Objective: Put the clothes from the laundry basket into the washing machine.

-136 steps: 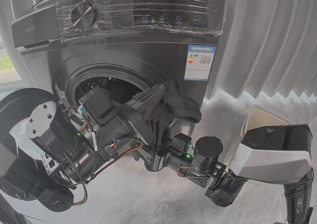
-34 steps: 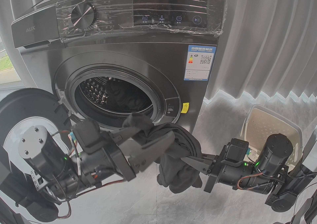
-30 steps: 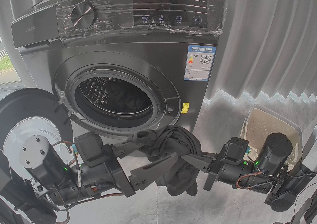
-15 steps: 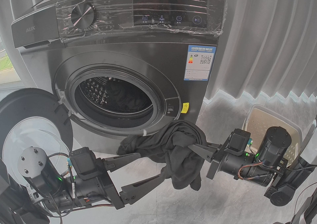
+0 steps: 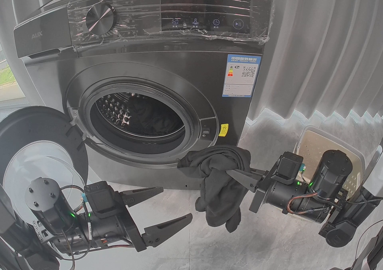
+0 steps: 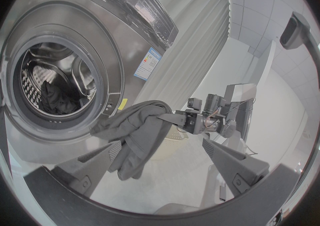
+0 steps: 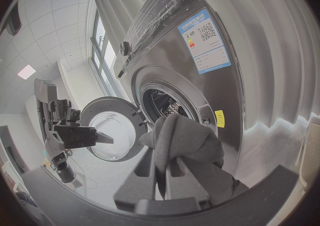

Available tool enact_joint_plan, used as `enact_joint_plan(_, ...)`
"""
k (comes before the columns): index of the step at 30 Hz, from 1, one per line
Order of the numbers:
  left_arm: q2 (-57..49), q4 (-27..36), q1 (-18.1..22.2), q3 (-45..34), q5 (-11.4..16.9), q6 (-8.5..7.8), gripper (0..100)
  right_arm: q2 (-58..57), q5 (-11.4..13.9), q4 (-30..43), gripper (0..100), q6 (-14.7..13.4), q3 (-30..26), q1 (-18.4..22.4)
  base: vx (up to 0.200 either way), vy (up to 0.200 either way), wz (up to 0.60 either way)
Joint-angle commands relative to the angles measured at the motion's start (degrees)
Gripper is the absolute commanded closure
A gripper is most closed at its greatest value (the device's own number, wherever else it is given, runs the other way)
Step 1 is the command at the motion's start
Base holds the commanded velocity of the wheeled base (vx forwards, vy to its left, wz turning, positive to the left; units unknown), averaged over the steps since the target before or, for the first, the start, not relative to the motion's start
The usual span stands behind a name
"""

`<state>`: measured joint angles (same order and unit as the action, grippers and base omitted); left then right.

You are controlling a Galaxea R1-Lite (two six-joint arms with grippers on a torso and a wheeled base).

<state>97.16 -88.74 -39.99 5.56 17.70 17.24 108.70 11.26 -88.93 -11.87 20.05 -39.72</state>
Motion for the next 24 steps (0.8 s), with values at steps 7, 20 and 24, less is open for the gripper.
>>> enact_joint_plan(7,4.7,-0.1,3.9,1.7,0.0,-9.06,0,-3.7,0.6,0.1,100,0.3,-2.3,-5.5,0.0,0.0,0.0)
enact_joint_plan(20,5.1,-0.2,3.9,2.0,0.8,-12.58,0,-4.6,0.6,0.1,100,0.4,-2.6,-8.1,0.0,0.0,0.0)
enact_joint_plan(24,6.4,-0.2,3.6,2.0,3.7,-14.25,0,-4.6,0.5,0.0,100,0.3,-2.5,-9.0,0.0,0.0,0.0)
